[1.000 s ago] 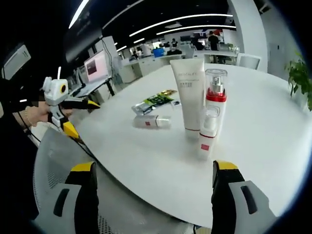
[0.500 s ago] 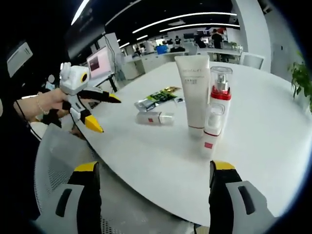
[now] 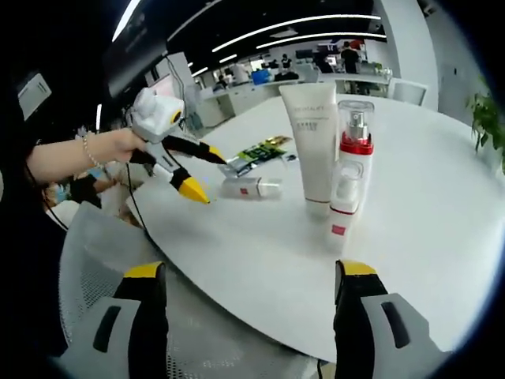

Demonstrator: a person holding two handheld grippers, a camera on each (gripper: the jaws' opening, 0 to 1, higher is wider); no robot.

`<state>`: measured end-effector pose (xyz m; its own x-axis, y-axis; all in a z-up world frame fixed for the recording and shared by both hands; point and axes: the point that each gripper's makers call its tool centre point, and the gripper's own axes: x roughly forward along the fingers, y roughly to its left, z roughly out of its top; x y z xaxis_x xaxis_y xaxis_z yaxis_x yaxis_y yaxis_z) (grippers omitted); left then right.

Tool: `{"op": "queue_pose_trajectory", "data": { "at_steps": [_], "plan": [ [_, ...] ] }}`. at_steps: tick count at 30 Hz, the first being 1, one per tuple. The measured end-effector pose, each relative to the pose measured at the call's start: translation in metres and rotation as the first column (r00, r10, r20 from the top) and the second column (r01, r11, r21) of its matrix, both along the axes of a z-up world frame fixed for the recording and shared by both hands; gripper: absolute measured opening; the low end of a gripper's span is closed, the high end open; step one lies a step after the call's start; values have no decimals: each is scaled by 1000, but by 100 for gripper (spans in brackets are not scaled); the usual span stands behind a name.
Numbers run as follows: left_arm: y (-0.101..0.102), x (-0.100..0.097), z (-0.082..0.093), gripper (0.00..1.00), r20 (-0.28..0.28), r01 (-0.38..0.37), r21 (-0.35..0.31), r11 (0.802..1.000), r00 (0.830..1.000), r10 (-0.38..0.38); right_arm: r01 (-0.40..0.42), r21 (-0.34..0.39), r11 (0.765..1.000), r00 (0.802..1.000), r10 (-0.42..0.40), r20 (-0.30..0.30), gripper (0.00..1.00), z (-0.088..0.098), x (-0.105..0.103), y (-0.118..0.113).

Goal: Arrange the skincare products in the storage area until every visible bottle or jar stands upright without overlapping.

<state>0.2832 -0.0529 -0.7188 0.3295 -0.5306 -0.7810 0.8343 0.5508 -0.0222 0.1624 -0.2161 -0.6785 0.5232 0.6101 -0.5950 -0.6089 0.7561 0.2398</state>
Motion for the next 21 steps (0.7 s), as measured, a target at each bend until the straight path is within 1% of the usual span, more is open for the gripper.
{"op": "queue_pose_trajectory", "data": {
  "at_steps": [3,5,7,8,11,13,15,16,21],
  "plan": [
    [-2,7,-2,65,0,13,8,1000,1000,-13,-5,3,1000,1000,5,-5,86,-1,0,0],
    [-6,8,-3,64,-6,22,15,1000,1000,-21,-8,8,1000,1000,8,-9,86,-1,-1,1],
    [-9,10,-7,63,-13,37,27,999,999,-37,-15,8,1000,1000,15,-11,86,-1,-2,2],
    [-8,14,-12,62,-16,49,40,998,999,-49,-18,8,1000,1000,18,-13,85,-1,-2,2],
    [-15,14,-13,60,-18,64,51,997,998,-63,-27,8,1000,1000,27,-16,85,-2,-3,3],
    [-15,19,-19,58,-25,78,63,995,997,-76,-28,9,1000,999,28,-19,85,-3,-3,3],
    [-15,23,-24,57,-32,100,82,992,995,-97,-27,12,1000,999,27,-21,84,-3,-3,3],
    [-16,21,-23,56,-35,110,91,990,994,-107,-26,12,1000,999,27,-20,84,-4,-3,2],
    [-20,22,-30,52,-67,157,135,978,987,-149,-21,18,1000,1000,21,-23,84,-5,-2,1]
  ]
}}
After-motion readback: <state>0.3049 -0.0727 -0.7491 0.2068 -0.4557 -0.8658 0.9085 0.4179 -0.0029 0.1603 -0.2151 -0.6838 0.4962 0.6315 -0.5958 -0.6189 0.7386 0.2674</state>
